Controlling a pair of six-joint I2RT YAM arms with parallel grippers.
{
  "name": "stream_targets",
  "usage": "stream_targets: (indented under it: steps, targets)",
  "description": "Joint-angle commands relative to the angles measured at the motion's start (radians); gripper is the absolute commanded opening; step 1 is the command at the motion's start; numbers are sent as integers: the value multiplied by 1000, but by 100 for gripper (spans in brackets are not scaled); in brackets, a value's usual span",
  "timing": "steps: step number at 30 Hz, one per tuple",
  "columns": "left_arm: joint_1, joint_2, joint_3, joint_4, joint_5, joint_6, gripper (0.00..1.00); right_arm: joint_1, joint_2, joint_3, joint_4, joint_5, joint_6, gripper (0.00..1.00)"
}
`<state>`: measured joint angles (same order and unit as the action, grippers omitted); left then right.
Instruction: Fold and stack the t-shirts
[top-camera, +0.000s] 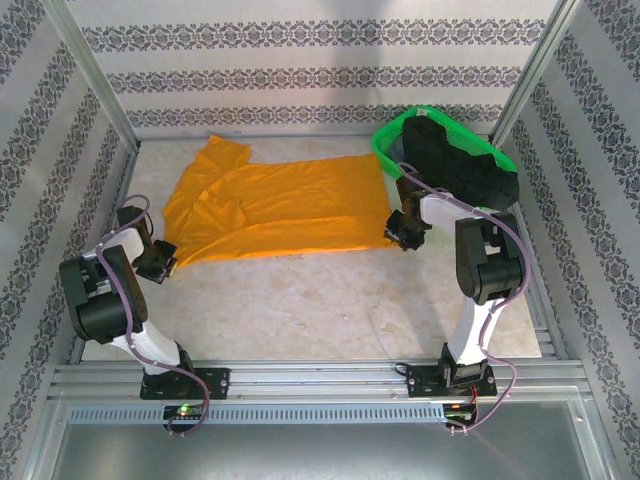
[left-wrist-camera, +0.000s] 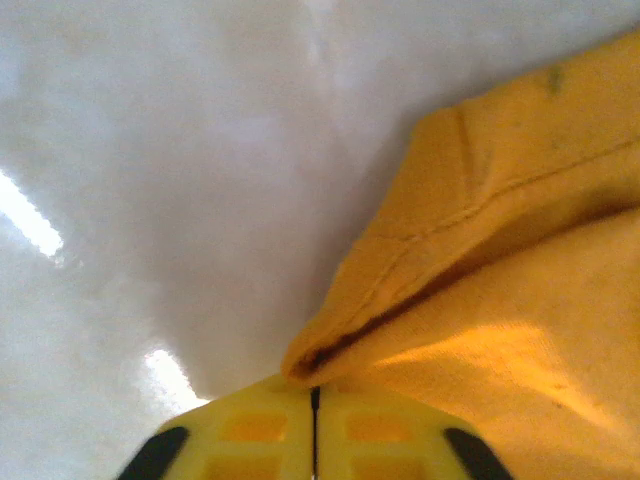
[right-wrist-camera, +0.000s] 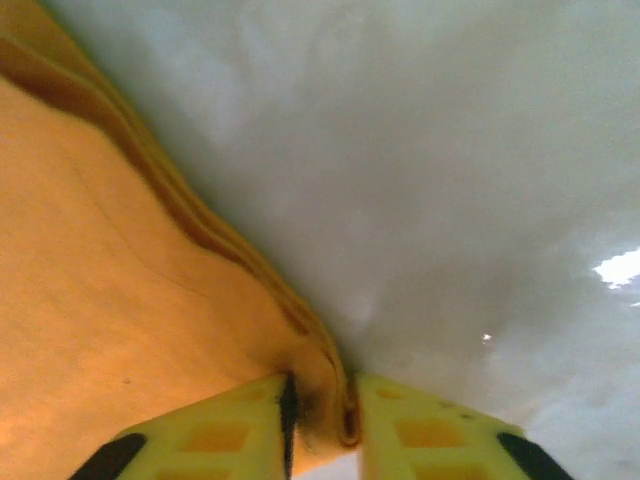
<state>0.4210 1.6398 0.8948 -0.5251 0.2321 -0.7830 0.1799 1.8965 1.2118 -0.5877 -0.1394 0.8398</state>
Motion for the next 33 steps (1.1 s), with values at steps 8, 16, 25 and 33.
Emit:
stream_targets:
  steps: [8,16,25,33]
  targets:
    - [7,-80,98,53,-3,-32,0,2,-64,121,-60,95,51,0]
    - [2,-302,45,-129,-172,-177,0,10,-157,131,-149,73,68,0]
    - [2,-468,-252,-226,-268,-344,0,21,-275,-164,-187,73,60,0]
    - [2,-664,-364,-355,-398,-451,0,18,-315,-319,-210,78,23,0]
